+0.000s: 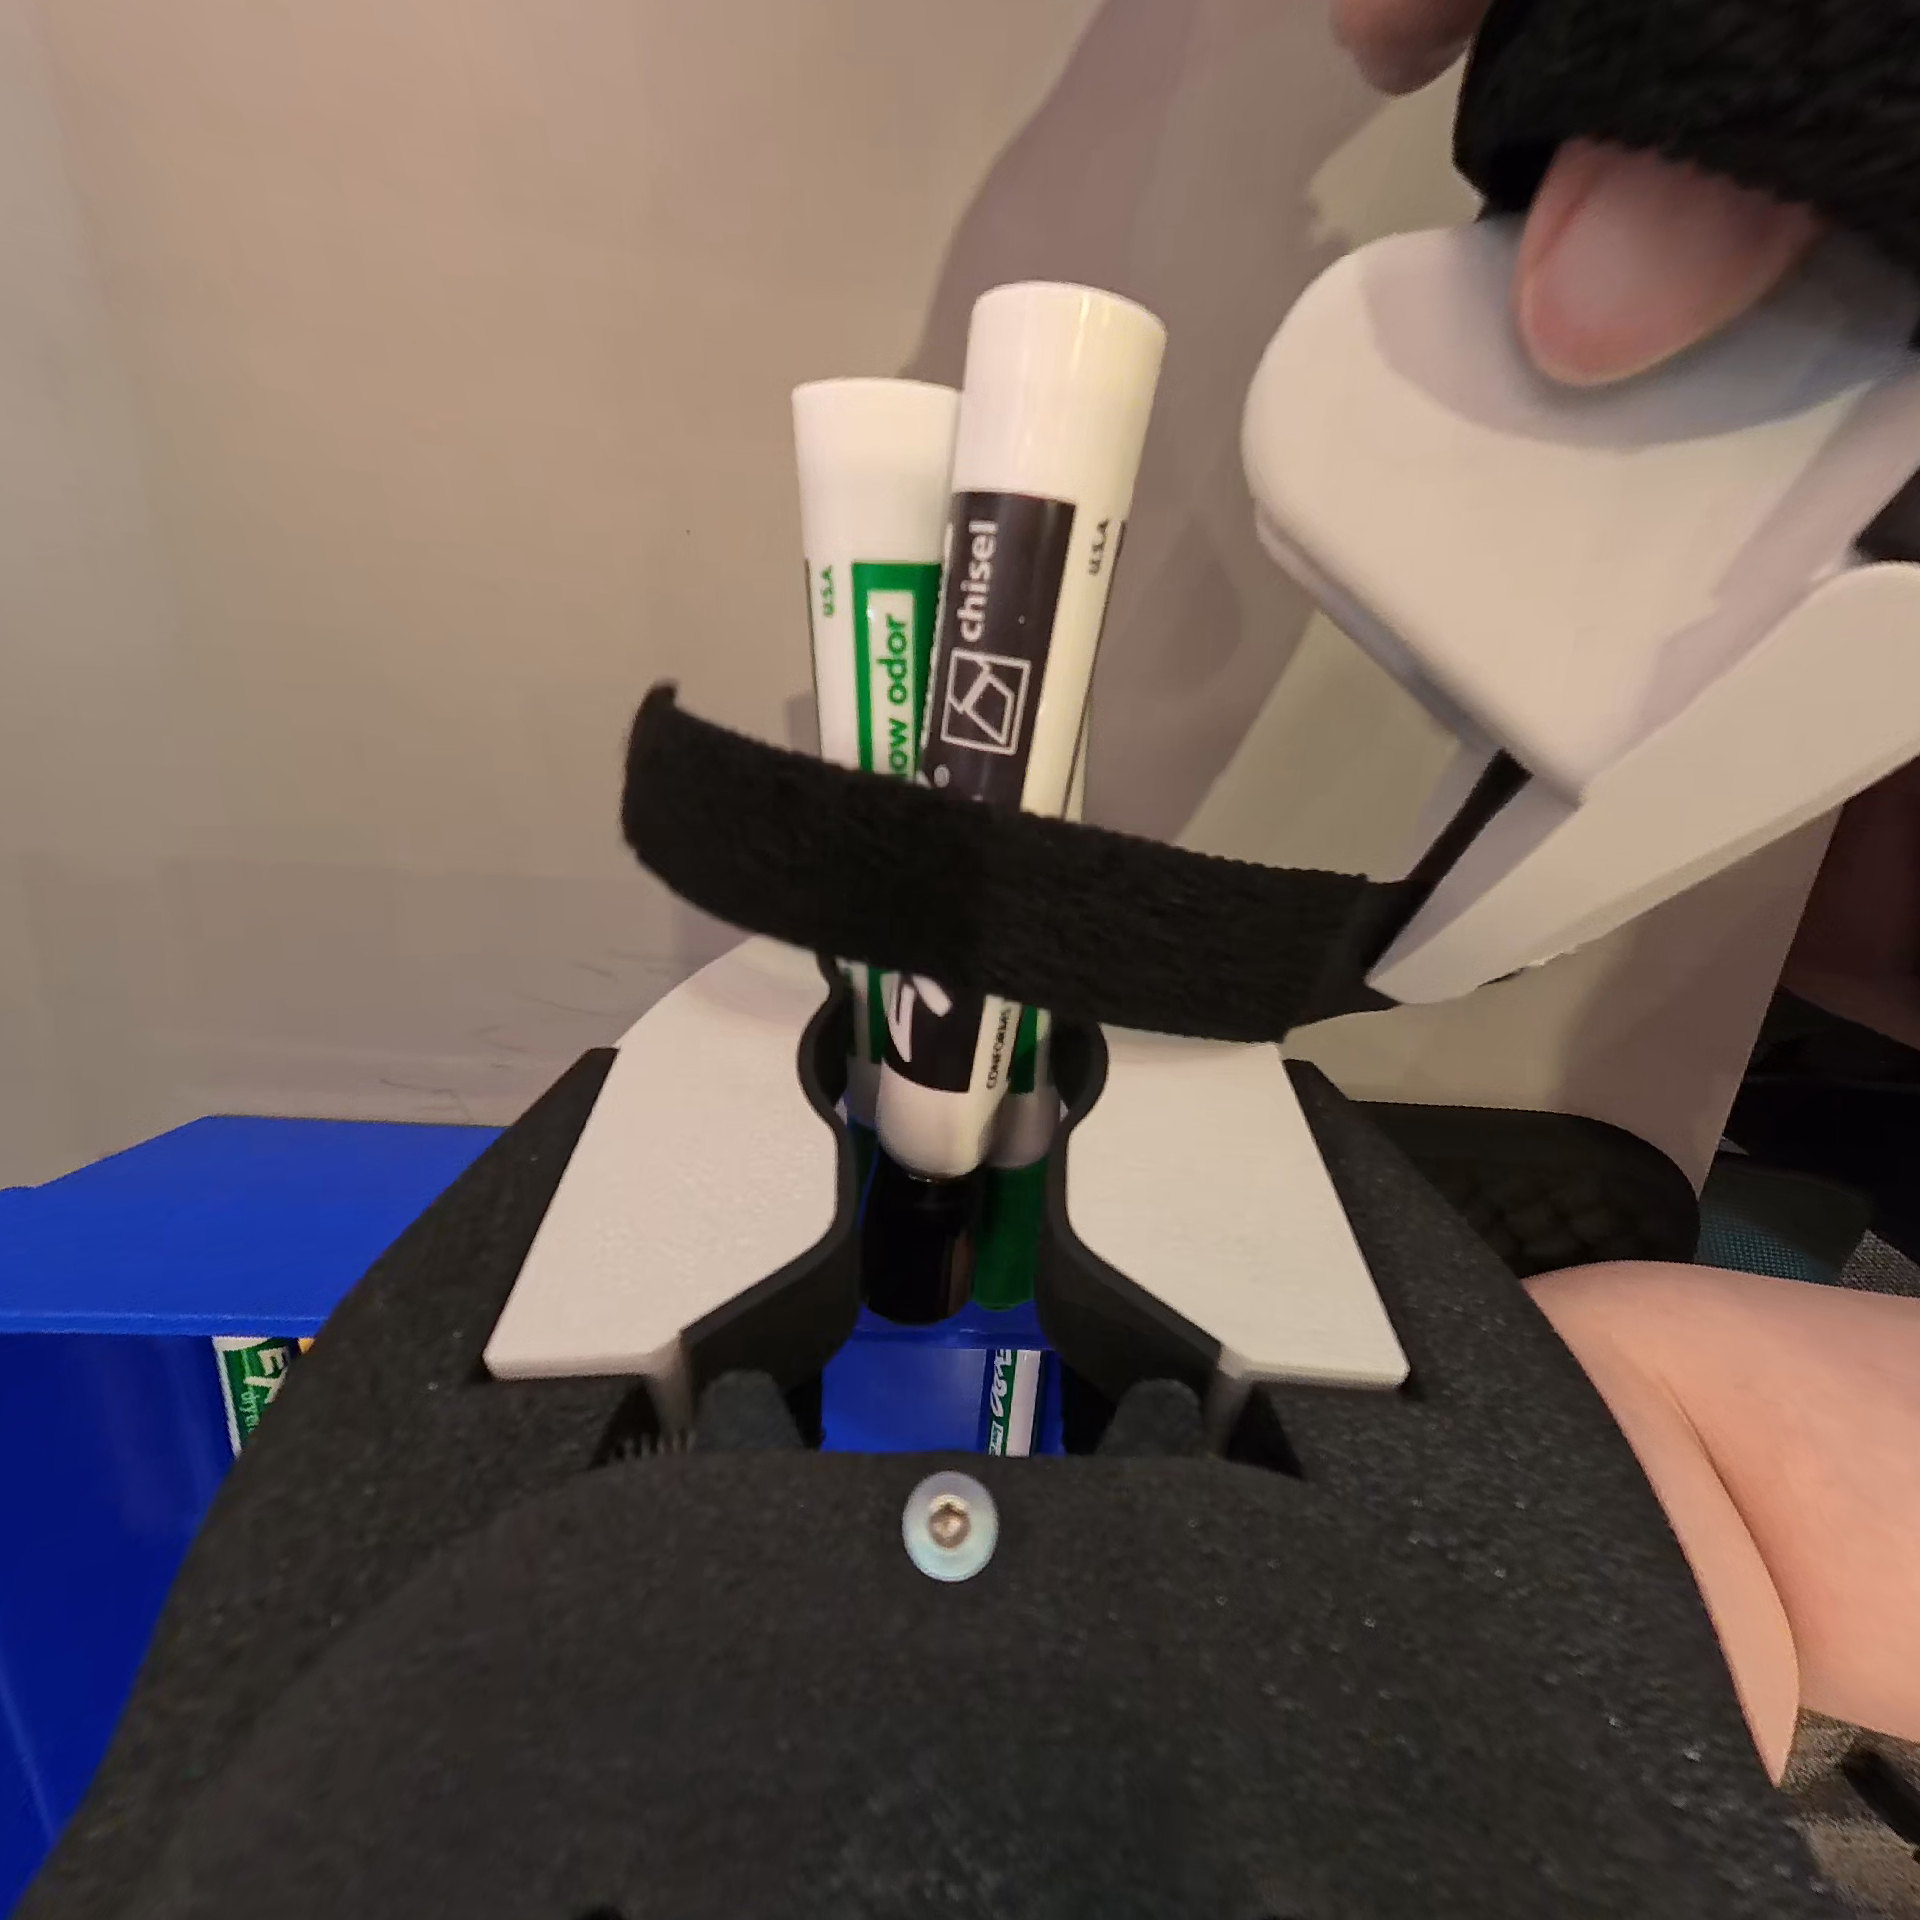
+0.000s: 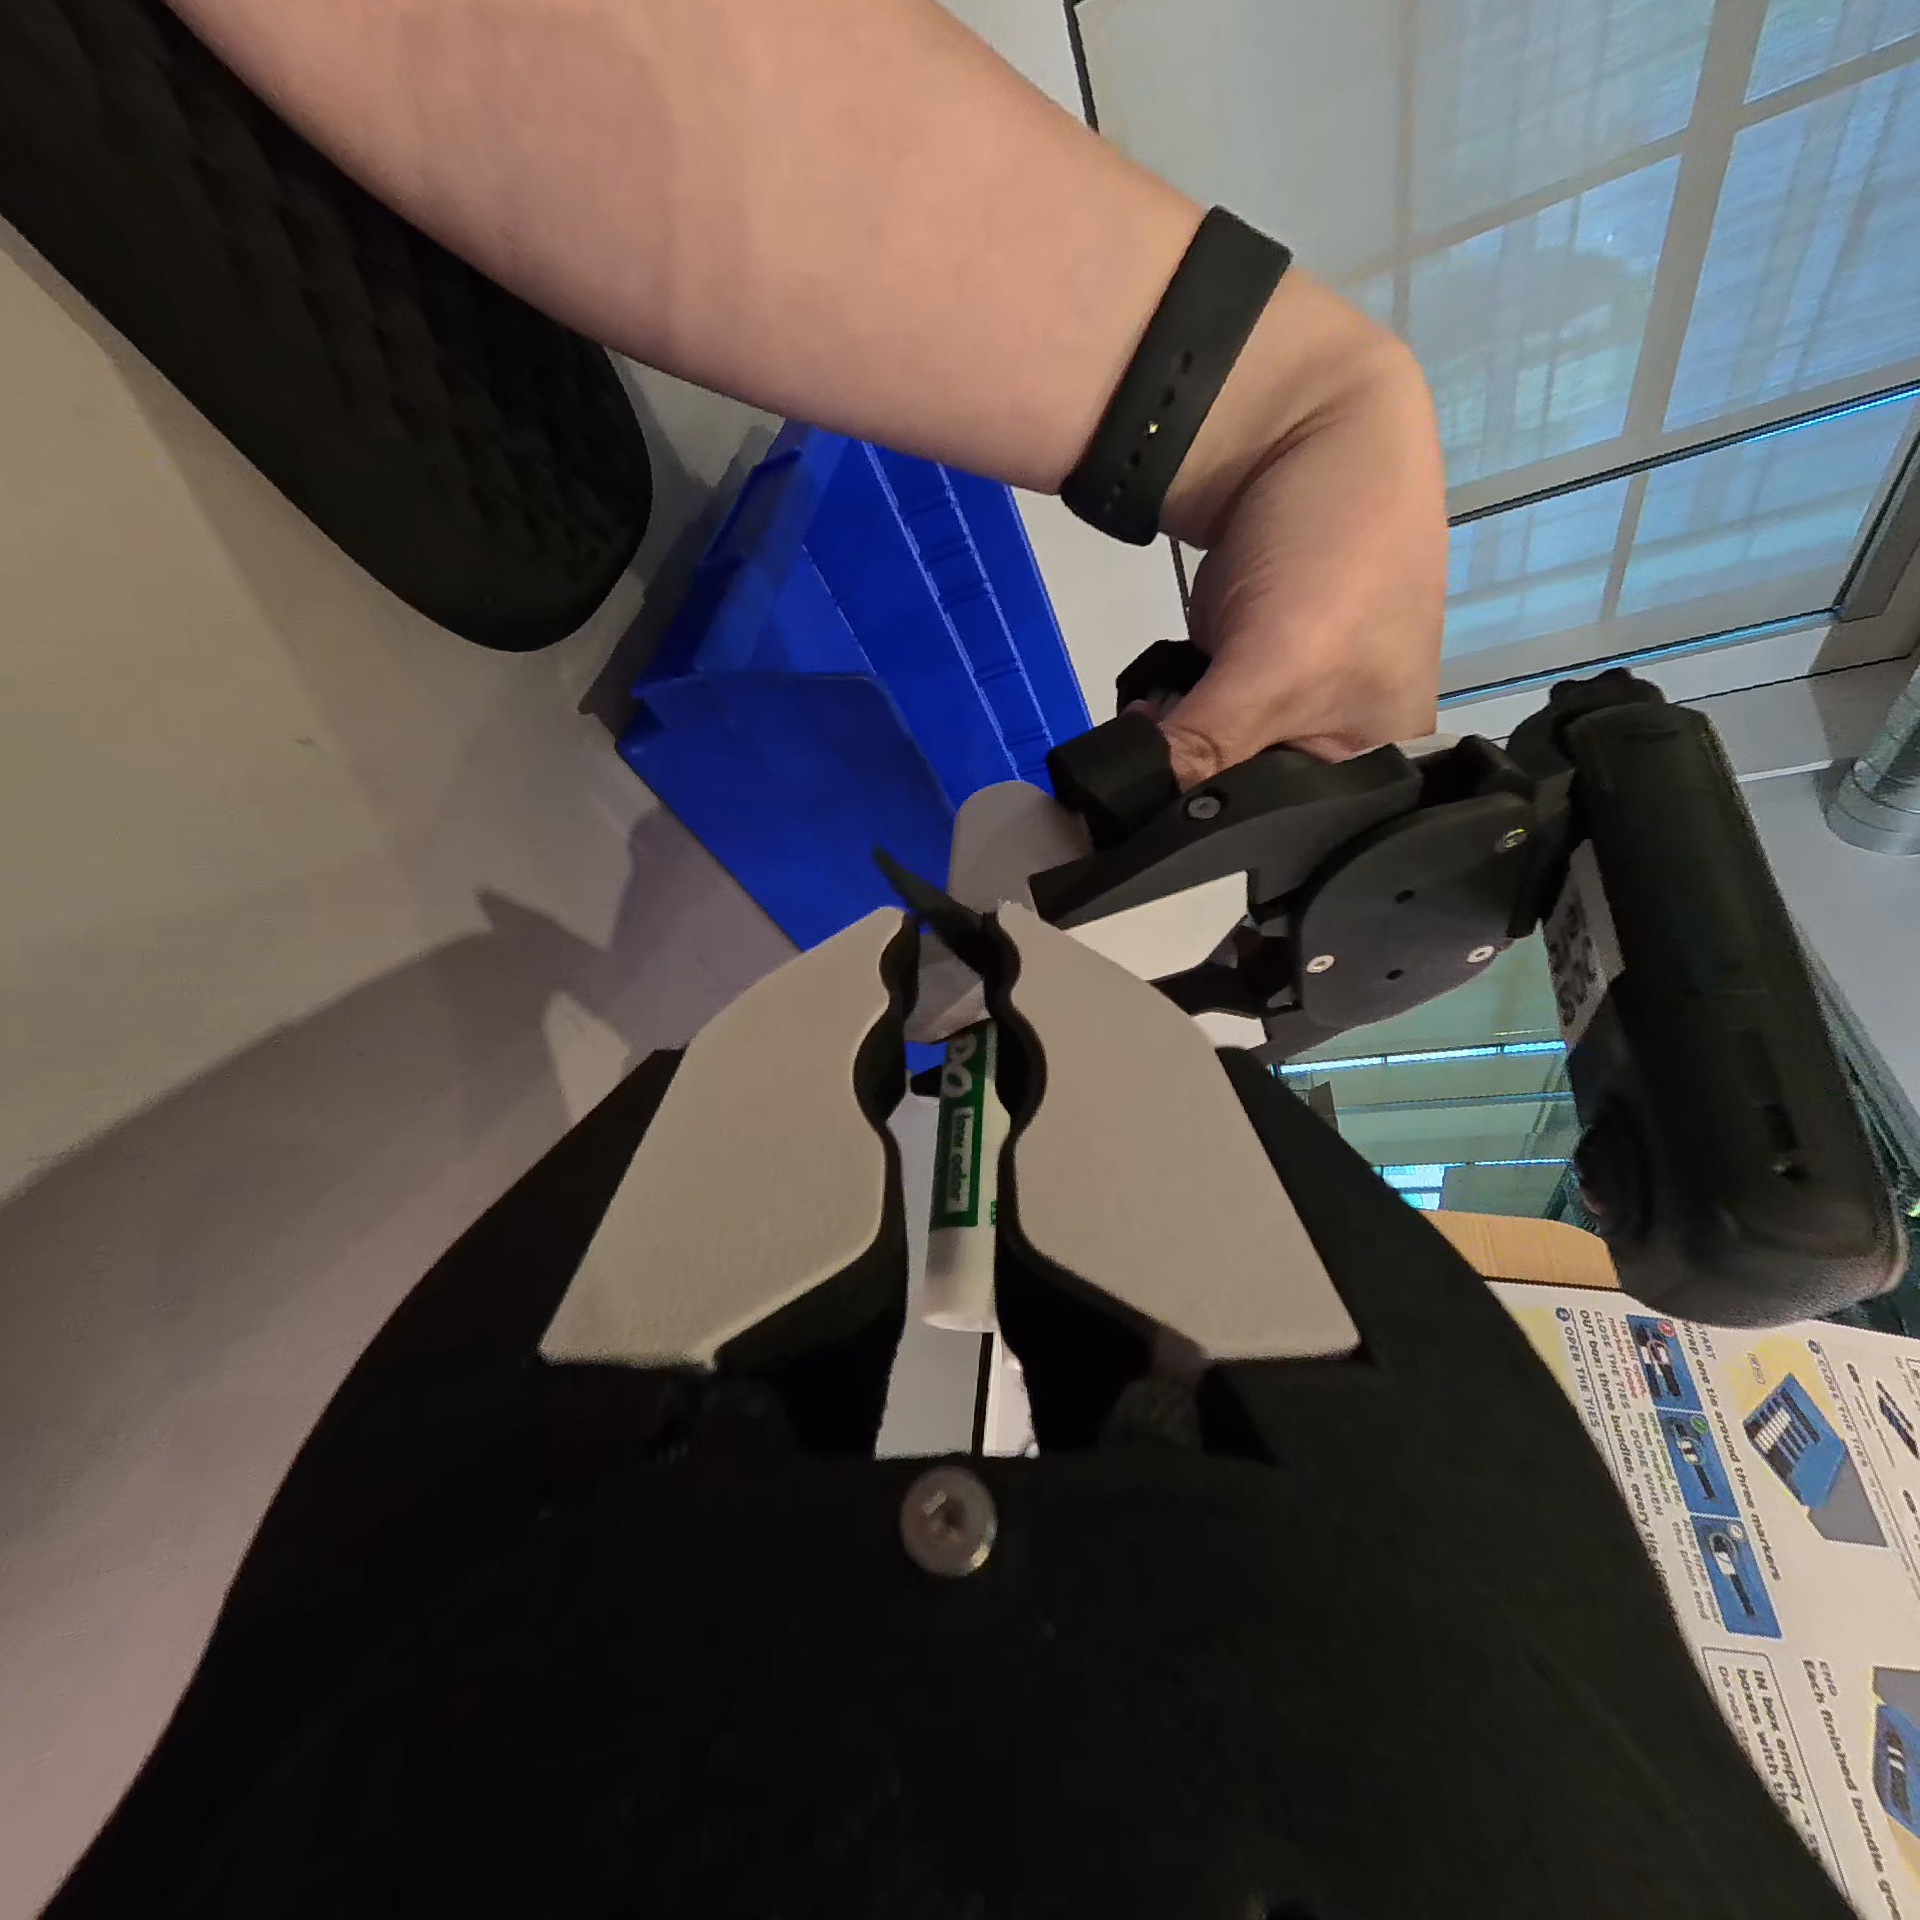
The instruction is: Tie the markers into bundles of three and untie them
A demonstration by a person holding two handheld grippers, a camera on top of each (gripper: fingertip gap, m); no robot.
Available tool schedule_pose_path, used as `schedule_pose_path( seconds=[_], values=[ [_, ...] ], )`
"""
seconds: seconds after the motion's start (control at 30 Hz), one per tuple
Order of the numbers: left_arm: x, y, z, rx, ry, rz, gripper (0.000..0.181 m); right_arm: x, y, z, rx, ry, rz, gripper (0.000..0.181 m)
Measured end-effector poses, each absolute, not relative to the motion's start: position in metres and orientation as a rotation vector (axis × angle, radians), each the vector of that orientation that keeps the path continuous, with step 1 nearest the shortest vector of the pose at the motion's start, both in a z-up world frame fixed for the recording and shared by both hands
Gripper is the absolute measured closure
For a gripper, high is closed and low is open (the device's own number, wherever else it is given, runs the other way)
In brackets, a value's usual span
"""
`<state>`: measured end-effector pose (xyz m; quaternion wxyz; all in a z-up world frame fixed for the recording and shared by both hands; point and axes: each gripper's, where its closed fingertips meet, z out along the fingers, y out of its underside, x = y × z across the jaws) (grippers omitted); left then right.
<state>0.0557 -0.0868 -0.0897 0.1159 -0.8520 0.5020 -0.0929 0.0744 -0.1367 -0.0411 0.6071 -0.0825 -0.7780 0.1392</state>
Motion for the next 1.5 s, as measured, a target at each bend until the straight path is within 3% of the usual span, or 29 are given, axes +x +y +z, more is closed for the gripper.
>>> schedule_pose_path(
  seconds=[1.5],
  values=[
    [0.053,-0.085,-0.083,-2.479,1.437,-0.231,0.144,0.073,-0.112,-0.054,-0.577,-1.971,0.547,0.145]
  ],
)
